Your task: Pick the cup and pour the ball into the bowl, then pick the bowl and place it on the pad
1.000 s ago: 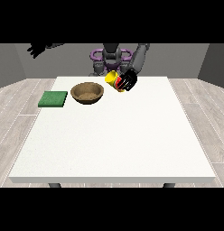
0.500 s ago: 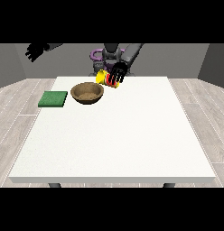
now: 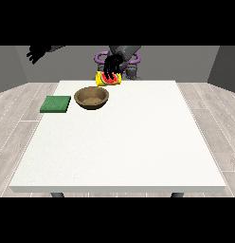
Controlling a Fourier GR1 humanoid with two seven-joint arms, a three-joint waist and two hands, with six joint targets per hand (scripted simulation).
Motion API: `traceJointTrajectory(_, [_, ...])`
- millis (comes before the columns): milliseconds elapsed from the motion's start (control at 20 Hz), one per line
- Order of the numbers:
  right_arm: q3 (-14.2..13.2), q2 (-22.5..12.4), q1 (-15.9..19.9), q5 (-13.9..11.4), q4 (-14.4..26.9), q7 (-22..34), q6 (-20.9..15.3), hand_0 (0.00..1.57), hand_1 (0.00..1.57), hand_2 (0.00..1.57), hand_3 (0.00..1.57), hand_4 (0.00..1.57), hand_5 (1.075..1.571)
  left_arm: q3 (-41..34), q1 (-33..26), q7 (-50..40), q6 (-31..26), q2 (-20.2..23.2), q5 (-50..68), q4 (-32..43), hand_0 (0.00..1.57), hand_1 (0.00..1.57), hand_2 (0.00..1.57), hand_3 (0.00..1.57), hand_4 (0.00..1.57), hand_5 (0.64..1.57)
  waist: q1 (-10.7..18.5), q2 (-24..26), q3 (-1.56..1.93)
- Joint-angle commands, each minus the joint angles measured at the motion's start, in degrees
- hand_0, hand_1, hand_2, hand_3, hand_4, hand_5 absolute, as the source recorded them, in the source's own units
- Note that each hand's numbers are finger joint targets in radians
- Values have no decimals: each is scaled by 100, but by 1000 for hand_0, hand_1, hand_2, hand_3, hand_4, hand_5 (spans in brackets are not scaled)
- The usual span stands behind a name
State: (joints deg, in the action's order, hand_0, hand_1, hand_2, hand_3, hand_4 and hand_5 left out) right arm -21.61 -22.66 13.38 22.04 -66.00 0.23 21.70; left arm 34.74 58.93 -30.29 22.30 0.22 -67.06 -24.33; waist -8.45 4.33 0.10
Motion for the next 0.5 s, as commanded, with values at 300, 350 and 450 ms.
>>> traceJointTrajectory(300, [97, 154, 424, -156, 480, -200, -160, 0, 0, 0, 329, 686, 1549, 1197, -44, -652, -1904, -22, -581, -1190, 333, 333, 1276, 1571, 1091, 1569, -99, -59, -5])
traceJointTrajectory(350, [237, 238, 393, -175, 251, -104, -149, 0, 0, 0, 341, 693, 1552, 1084, 74, -625, -2041, -22, -616, -1017, 195, 195, 1245, 1571, 1115, 1569, -248, -75, -8])
traceJointTrajectory(450, [-6, 27, 361, -96, 567, -292, -34, 0, 0, 0, 165, 706, 1550, 1237, -167, -533, -2367, -22, -556, -1585, 0, 0, 1140, 1570, 1119, 1571, 58, 54, -6])
